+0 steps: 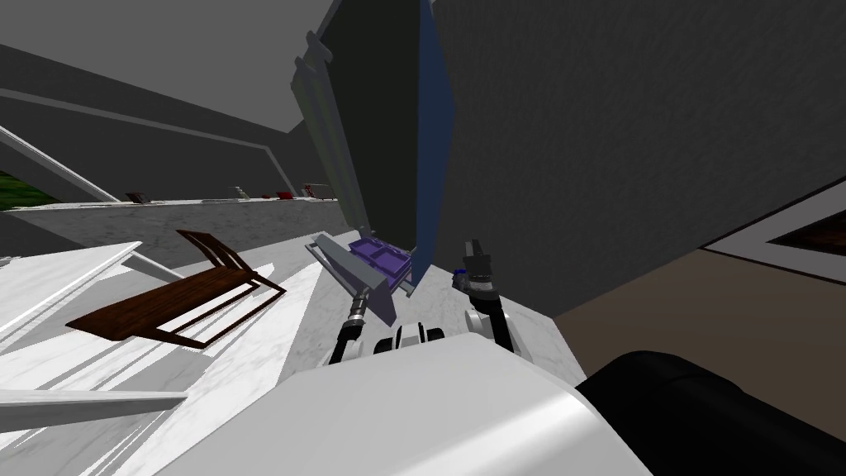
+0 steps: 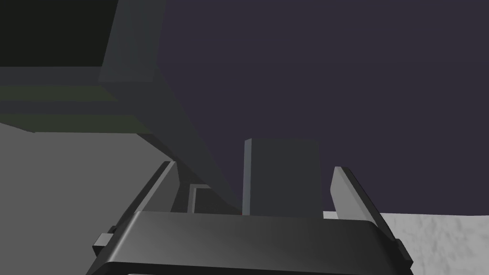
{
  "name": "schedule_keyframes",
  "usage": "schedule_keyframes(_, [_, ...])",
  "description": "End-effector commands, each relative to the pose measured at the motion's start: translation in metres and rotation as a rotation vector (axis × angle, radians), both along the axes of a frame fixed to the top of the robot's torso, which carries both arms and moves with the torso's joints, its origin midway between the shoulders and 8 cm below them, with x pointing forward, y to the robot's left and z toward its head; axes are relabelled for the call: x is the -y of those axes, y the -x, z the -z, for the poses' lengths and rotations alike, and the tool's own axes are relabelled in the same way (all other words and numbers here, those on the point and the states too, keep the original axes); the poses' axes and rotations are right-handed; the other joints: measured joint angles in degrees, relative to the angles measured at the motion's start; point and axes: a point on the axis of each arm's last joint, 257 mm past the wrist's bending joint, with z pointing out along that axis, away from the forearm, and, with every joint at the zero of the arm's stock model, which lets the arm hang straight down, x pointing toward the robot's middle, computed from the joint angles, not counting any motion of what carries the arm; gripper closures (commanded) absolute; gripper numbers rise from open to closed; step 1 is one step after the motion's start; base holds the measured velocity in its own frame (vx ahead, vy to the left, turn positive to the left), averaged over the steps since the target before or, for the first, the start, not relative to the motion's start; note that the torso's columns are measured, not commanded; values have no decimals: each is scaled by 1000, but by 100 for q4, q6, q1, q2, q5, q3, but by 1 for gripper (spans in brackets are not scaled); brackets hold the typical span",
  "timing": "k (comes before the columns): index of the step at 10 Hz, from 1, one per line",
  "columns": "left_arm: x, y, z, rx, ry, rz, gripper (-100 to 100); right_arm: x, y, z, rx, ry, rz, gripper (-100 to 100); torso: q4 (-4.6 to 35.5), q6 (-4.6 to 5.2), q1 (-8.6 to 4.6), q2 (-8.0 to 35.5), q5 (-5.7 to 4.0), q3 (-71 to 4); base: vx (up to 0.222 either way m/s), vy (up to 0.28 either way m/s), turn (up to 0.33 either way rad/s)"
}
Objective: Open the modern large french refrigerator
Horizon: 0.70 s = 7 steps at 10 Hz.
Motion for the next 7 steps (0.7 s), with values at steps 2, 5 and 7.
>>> schedule_keyframes(2, [3, -33, -23, 25, -4, 12, -100, 0, 0, 0, 0, 0, 0, 0, 5, 8, -15, -8, -5, -7, -64, -17, 33])
schedule_keyframes(5, [3, -26, -9, -9, -2, 6, -100, 0, 0, 0, 0, 0, 0, 0, 27, -1, -37, 33, -27, 4, -22, -7, 2])
schedule_keyframes(7, [0, -22, -3, -25, 1, 1, 0, 0, 0, 0, 0, 0, 0, 0, 0, 1, -29, 9, -16, -11, 8, 10, 1])
